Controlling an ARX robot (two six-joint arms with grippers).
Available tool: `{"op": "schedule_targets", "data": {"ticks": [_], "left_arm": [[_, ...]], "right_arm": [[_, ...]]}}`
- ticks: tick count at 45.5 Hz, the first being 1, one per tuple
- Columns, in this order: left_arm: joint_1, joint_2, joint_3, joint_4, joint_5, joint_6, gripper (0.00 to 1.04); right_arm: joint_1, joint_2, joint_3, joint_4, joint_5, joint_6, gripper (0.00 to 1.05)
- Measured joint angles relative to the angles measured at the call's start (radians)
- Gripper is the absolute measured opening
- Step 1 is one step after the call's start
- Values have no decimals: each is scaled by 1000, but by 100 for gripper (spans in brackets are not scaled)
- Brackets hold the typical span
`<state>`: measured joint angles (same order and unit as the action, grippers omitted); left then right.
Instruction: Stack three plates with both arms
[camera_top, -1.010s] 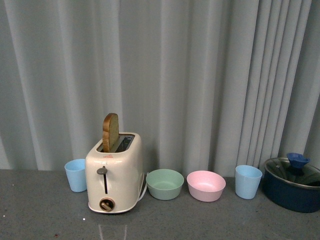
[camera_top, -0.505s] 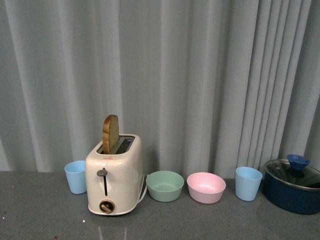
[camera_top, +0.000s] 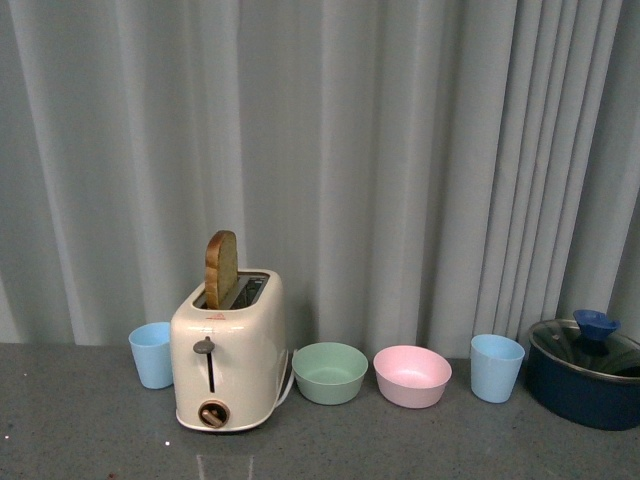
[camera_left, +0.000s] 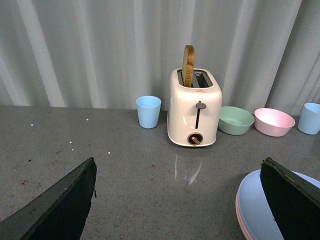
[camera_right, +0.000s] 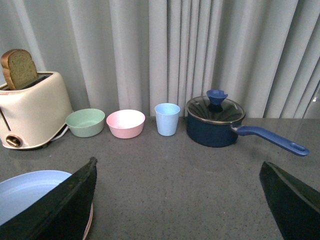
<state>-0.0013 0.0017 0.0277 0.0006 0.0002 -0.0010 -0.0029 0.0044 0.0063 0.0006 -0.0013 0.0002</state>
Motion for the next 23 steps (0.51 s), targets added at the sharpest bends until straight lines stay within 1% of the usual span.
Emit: {"op": "schedule_targets", "data": {"ticks": [1, 2, 4, 23], "left_arm": [[0, 0, 0, 0, 0, 0, 98], [0, 0, 0, 0, 0, 0, 98], [0, 0, 0, 0, 0, 0, 98], [0, 0, 0, 0, 0, 0, 98]], "right_arm": [[0, 0, 0, 0, 0, 0, 98], [0, 0, 0, 0, 0, 1, 99], [0, 0, 0, 0, 0, 0, 97], [0, 0, 0, 0, 0, 0, 97]]}}
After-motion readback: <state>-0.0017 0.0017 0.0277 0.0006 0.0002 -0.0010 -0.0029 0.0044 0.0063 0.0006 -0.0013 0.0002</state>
